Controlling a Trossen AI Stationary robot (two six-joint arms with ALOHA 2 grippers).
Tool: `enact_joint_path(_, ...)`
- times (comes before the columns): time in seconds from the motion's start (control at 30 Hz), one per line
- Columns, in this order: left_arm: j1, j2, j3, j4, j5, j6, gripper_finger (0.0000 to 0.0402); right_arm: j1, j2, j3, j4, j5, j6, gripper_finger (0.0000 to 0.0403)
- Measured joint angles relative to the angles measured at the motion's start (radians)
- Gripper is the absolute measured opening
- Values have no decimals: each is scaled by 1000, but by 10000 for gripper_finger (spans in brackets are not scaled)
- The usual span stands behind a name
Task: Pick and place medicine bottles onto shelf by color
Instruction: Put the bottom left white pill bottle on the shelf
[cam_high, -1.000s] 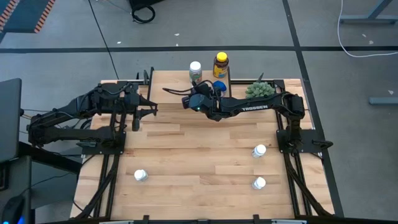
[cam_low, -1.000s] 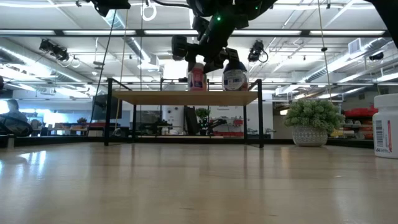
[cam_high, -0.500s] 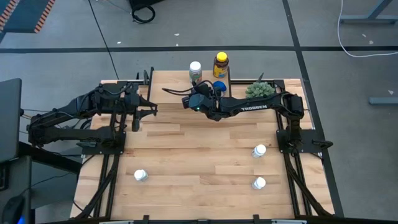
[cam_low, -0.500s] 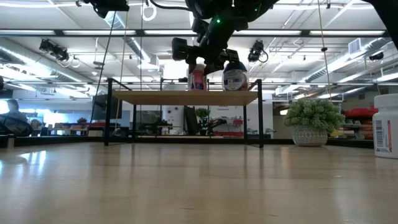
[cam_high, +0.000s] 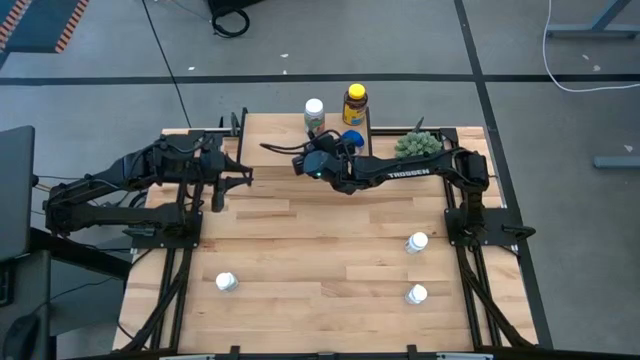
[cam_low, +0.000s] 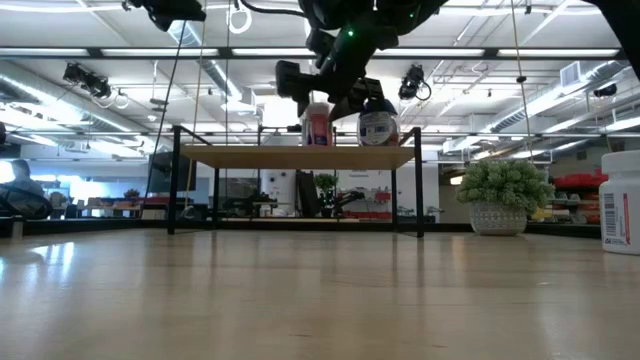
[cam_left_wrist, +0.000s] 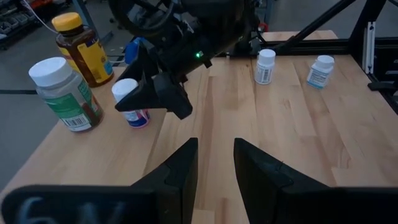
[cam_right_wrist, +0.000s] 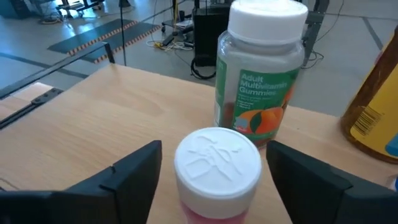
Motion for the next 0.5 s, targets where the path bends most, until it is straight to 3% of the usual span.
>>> enact_joint_path(0.33, 0, 0, 0, -101, 0, -20, 110, 92, 0, 6, 102, -43, -143, 308)
enact_joint_path(0.5, 0, 0, 0, -116, 0, -81, 110, 158, -1, 6, 97, 11, -198, 308)
